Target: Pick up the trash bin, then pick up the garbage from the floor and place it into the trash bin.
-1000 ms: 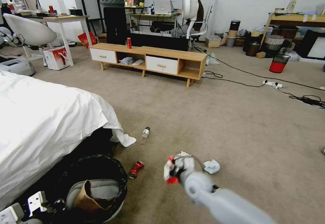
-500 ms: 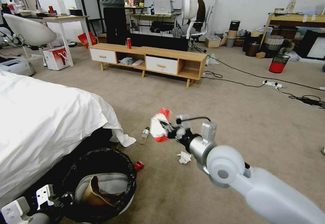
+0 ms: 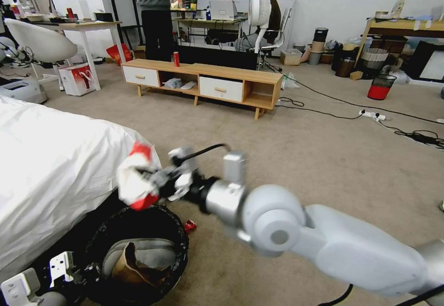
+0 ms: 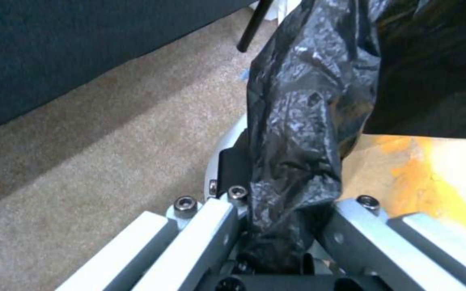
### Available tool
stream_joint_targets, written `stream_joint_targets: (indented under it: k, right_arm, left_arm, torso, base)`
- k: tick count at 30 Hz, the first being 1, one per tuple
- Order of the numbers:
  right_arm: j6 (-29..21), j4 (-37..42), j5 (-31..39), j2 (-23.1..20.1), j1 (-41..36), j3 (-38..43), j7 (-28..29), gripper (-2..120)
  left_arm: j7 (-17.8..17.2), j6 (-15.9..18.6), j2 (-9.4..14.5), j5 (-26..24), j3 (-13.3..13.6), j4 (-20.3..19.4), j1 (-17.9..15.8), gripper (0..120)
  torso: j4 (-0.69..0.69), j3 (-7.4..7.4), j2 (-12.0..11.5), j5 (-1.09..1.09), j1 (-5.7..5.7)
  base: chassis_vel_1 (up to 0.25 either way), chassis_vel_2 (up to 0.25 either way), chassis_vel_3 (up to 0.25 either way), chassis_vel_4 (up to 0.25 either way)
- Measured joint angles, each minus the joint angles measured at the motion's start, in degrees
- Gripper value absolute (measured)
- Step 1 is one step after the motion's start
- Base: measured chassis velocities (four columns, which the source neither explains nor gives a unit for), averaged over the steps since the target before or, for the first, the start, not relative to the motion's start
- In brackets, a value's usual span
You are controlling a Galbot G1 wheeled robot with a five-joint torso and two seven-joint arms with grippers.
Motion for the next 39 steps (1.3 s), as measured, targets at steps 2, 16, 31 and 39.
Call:
stream_joint_targets:
  k: [2, 16, 31, 39]
  right_arm:
    - [-0.7, -0.4, 0.1, 0.7, 0.3, -1.0, 0.4, 1]
    - [-5.9, -3.8, -1.0, 2.8, 0.5, -9.5, 3.8, 1]
    - [-9.8, -6.0, -1.3, 4.3, -1.1, -12.0, 7.3, 1]
    - [-10.8, -9.1, -1.8, 6.7, -2.1, -13.0, 8.1, 1]
  left_arm:
    - [0.0, 0.0, 0.1, 0.0, 0.0, 0.0, 0.0, 1]
    - [0.1, 0.0, 0.6, 0.1, -0.2, 0.0, -0.1, 1]
    - [0.2, 0.0, 0.7, 0.0, -0.2, 0.4, -0.7, 1]
    - [0.2, 0.0, 0.8, -0.1, -0.5, 0.2, -0.3, 1]
  torso:
    - [0.0, 0.0, 0.0, 0.0, 0.0]
    - [-0.01, 0.0, 0.0, 0.01, 0.0]
    - [0.0, 0.0, 0.0, 0.02, 0.0]
    - [-0.01, 0.0, 0.0, 0.01, 0.0]
  base:
    - [0.0, 0.0, 0.0, 0.0]
    - [0.0, 0.0, 0.0, 0.0]
    - [0.0, 0.0, 0.0, 0.0]
    - [0.0, 0.0, 0.0, 0.0]
